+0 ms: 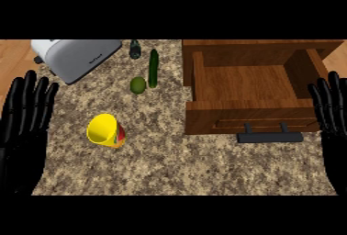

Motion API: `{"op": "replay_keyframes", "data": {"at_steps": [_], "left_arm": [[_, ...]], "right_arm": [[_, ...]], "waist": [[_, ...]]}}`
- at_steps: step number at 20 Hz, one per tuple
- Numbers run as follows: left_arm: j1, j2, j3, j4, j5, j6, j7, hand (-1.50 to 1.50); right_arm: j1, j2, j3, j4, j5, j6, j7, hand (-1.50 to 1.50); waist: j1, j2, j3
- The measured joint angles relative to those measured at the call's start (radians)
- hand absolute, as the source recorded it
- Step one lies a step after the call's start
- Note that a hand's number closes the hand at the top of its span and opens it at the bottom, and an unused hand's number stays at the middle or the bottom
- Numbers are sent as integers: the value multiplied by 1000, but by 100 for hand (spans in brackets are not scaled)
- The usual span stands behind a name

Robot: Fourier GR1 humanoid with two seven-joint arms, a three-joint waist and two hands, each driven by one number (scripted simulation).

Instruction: Pick up the cup, place it into the drawer and close the drawer

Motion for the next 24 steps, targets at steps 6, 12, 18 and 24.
{"op": "replay_keyframes", "data": {"at_steps": [6,12,18,24], "left_arm": [[-35,109,9,50,232,-253,-45,-150],[-66,194,79,257,547,-436,44,-150],[-163,247,137,536,596,-581,6,-150],[-234,256,161,760,485,-646,-89,-150]], "right_arm": [[-19,17,10,-12,-20,2,-7,-150],[-38,-4,45,39,-67,67,50,-150],[-91,-27,3,123,-114,114,46,-150],[-170,-41,-32,220,-119,137,19,-150]], "waist": [[9,-9,-13],[11,-7,-16],[12,-11,-16],[14,-12,-15]]}}
